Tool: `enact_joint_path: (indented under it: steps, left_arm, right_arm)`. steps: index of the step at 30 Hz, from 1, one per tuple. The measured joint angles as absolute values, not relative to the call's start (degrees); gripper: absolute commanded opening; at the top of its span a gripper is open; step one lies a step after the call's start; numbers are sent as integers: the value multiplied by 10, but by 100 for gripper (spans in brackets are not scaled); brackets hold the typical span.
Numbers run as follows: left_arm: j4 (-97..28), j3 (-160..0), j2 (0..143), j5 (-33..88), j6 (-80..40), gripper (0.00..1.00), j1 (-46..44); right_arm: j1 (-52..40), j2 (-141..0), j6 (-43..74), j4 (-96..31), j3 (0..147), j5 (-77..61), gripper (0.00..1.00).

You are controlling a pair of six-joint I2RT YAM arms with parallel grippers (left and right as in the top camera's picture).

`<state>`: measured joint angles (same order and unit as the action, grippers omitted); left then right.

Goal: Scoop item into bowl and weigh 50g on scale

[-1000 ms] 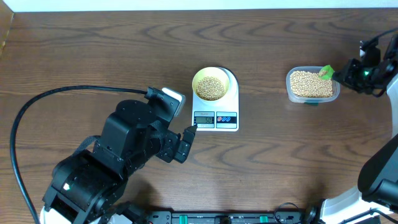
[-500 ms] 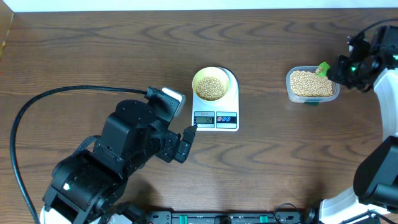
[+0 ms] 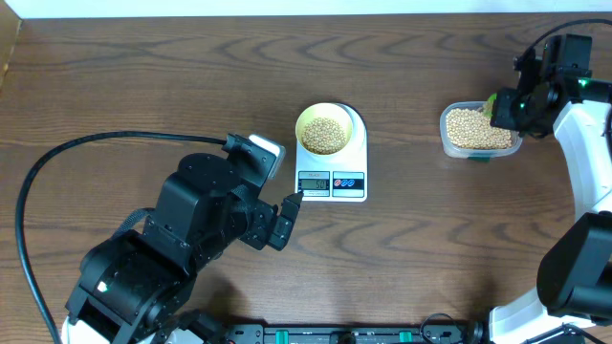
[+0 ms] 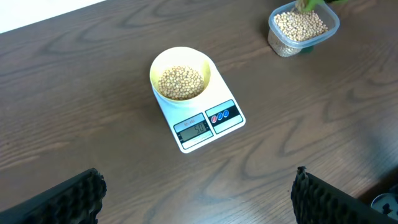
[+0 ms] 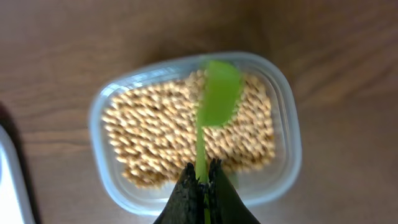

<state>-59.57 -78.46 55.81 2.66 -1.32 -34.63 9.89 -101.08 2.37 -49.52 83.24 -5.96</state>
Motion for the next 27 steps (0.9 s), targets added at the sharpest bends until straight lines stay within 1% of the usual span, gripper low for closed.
enact_joint_path:
  steps: [7, 16, 27]
  left_arm:
    - [-596, -785, 558, 27, -13, 98, -346]
    - [-596, -785, 558, 27, -13, 98, -346]
    - [-596, -785, 558, 27, -13, 98, -346]
  right_arm:
    - [99, -1016, 28, -530, 816, -40, 1]
    - [98, -1016, 34, -530, 809, -15, 1]
    - [93, -1016, 37, -484, 755, -2, 2]
